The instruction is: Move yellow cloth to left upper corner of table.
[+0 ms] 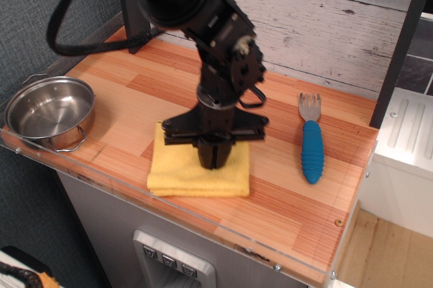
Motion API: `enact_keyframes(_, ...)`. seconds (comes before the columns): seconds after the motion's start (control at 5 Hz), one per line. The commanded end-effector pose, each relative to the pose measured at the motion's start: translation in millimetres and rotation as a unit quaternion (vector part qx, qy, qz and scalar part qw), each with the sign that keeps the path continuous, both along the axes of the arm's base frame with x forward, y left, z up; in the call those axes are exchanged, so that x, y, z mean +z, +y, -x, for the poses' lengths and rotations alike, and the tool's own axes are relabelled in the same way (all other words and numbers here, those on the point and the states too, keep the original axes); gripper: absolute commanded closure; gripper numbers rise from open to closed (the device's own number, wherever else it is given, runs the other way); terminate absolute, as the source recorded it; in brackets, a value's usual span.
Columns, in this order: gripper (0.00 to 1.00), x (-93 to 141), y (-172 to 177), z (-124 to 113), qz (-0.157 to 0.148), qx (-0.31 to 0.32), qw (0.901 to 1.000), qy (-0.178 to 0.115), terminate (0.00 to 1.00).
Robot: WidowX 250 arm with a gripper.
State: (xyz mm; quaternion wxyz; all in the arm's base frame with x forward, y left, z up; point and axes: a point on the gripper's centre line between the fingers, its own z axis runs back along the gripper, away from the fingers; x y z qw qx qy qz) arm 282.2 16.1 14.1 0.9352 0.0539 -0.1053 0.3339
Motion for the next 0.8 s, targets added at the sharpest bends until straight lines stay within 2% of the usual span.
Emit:
enact_keyframes(0.0,1.00,11,30,-23,0.012,0.086,0.9952,-0.045,0.00)
enact_keyframes(0.4,1.00,15,63,-50,0.027,0.182,0.9802,-0.074,0.00)
enact_keyframes(0.6,1.00,19,76,-61,0.046,0.215,0.9717,-0.085,0.00)
